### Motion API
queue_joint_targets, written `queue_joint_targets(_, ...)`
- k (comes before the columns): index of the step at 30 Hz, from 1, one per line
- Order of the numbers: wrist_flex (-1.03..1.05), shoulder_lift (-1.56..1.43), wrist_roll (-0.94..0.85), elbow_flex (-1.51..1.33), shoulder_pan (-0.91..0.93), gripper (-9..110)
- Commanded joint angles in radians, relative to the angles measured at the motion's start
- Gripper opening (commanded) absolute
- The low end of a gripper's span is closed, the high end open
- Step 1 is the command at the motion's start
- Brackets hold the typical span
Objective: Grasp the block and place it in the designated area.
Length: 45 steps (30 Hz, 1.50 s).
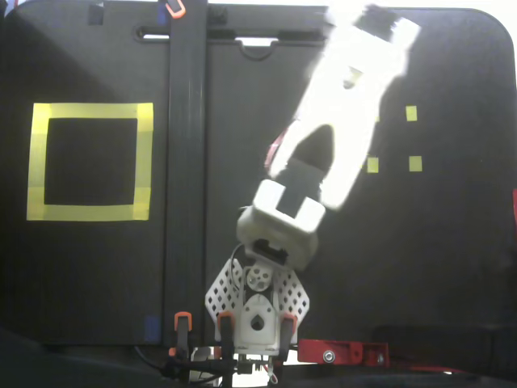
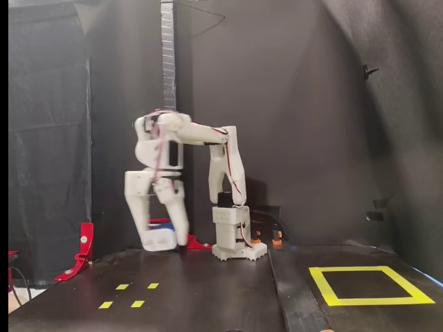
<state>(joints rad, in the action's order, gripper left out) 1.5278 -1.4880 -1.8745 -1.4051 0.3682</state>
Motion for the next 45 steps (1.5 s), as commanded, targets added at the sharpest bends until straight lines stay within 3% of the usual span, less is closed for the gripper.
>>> queue_joint_targets(1, 0.006, -0.055, 0.071, 0.002, -0.083, 19)
queue_joint_targets(26, 0.014, -0.098, 0.673, -0.074, -0.775, 19)
queue_joint_targets(45, 0.046, -0.095, 0.971, -0.077, -1.15, 19)
